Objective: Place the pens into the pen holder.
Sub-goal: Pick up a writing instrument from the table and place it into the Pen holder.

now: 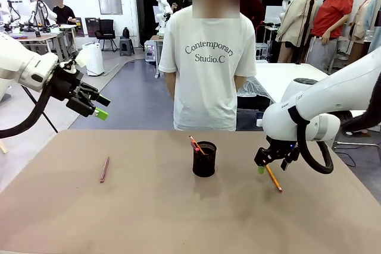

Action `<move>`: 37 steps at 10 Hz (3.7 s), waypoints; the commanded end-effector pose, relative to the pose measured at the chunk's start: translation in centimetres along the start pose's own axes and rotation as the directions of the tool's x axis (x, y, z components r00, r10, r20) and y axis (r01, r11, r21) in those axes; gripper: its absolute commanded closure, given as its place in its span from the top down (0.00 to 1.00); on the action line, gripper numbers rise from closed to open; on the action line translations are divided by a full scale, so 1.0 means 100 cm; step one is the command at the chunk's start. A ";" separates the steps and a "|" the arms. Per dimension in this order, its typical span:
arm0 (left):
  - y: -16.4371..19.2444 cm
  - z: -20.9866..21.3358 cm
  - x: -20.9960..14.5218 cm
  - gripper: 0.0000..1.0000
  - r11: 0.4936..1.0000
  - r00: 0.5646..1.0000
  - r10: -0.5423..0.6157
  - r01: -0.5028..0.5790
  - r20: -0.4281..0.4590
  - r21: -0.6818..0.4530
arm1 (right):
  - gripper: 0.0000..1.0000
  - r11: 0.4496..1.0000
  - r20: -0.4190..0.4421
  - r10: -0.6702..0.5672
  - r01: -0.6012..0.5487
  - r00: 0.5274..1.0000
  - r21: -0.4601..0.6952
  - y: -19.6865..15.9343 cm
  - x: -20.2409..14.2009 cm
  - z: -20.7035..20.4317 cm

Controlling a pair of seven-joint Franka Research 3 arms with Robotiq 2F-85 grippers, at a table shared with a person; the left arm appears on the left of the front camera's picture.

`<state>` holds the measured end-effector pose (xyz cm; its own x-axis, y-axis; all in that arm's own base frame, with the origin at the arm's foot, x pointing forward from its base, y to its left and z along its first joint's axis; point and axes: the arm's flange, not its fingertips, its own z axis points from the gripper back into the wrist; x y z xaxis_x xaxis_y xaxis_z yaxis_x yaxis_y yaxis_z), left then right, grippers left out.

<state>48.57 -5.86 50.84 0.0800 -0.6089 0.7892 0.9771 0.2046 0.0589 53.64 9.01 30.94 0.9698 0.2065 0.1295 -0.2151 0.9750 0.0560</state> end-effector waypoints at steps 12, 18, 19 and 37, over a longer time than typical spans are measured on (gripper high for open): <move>0.000 0.000 0.001 1.00 1.000 1.000 0.004 -0.004 0.011 0.003 | 0.00 0.996 -0.026 -0.057 0.055 0.998 -0.074 -0.013 0.043 -0.021; 0.000 0.000 0.001 1.00 1.000 1.000 0.004 -0.004 0.011 0.003 | 0.00 0.995 -0.065 -0.042 0.036 0.997 -0.089 -0.007 0.049 -0.027; 0.000 0.000 0.001 1.00 1.000 1.000 0.004 -0.004 0.011 0.003 | 0.00 0.996 -0.065 -0.035 0.029 0.997 -0.090 -0.008 0.050 -0.026; 0.000 0.000 0.001 1.00 1.000 1.000 0.004 -0.004 0.011 0.003 | 0.00 0.602 0.700 0.229 -0.664 0.677 0.445 -0.034 -0.014 0.112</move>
<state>48.59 -5.87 50.84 0.0800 -0.6088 0.7892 0.9771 0.2046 0.0588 51.55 4.27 41.44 0.5253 0.3136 0.7910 -0.8282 0.4019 0.3907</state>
